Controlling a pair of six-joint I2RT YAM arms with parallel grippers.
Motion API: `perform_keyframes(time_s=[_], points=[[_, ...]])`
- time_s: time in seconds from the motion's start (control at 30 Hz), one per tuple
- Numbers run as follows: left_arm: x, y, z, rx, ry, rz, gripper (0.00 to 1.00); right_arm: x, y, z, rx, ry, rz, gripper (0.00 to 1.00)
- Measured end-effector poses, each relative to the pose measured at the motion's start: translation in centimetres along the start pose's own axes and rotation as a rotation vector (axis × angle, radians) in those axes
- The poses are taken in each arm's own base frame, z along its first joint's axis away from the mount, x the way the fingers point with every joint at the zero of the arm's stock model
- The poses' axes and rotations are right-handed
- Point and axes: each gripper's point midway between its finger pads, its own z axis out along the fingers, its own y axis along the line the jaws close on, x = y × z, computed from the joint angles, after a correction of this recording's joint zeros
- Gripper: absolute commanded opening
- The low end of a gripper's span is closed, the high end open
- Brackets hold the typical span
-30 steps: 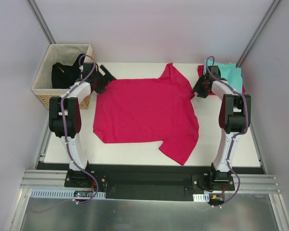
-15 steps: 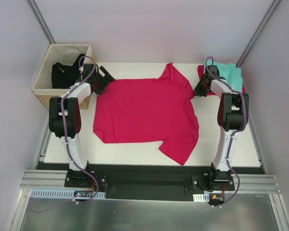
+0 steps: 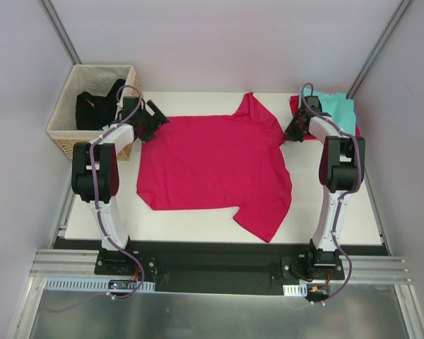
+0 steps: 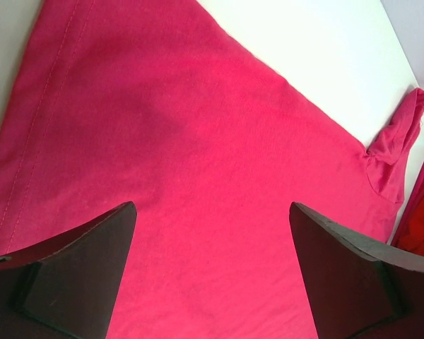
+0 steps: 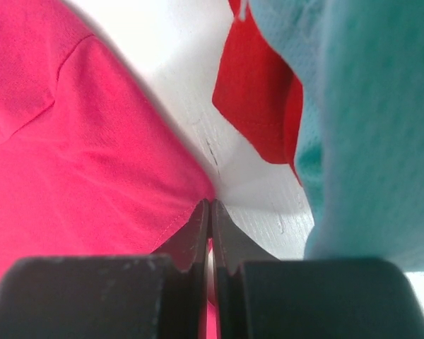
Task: Fold and stack the t-shirts
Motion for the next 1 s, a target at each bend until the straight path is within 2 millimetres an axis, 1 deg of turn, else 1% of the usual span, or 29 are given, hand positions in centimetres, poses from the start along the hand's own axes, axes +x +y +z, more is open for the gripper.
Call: perform_keyframes(time_s=[0.23, 0.33, 0.47, 0.57, 0.6, 0.7, 0.77, 0.83, 0.93, 1.0], points=[[0.0, 0.1, 0.6, 0.015, -0.014, 0.007, 0.88, 0.0, -0.2, 0.0, 0.009, 0.000, -0.003, 0.01], [0.0, 0.2, 0.7, 0.021, -0.020, 0.019, 0.87, 0.0, -0.2, -0.4, 0.011, 0.001, -0.006, 0.01], [0.2, 0.1, 0.9, 0.021, -0.026, 0.032, 0.86, -1.0, 0.6, -2.2, -0.008, -0.029, -0.012, 0.01], [0.2, 0.4, 0.9, 0.007, -0.029, 0.041, 0.86, -2.5, 1.9, -4.8, -0.042, -0.084, -0.027, 0.01], [0.2, 0.5, 1.0, -0.004, -0.030, 0.048, 0.86, -3.1, 2.5, -5.9, -0.059, -0.107, -0.035, 0.01], [0.3, 0.9, 1.2, -0.032, -0.036, 0.059, 0.86, -4.5, 4.2, -8.7, -0.101, -0.163, -0.059, 0.01], [0.2, 1.0, 1.3, -0.044, -0.039, 0.061, 0.86, -5.4, 5.7, -10.9, -0.134, -0.208, -0.088, 0.01], [0.2, 1.2, 1.3, -0.052, -0.040, 0.064, 0.86, -5.8, 7.3, -13.2, -0.169, -0.250, -0.123, 0.01], [0.3, 1.3, 1.2, -0.058, -0.038, 0.070, 0.86, -5.8, 10.0, -17.1, -0.228, -0.314, -0.184, 0.01], [0.3, 1.4, 1.2, -0.060, -0.036, 0.073, 0.86, -5.5, 11.6, -19.2, -0.266, -0.344, -0.214, 0.01]])
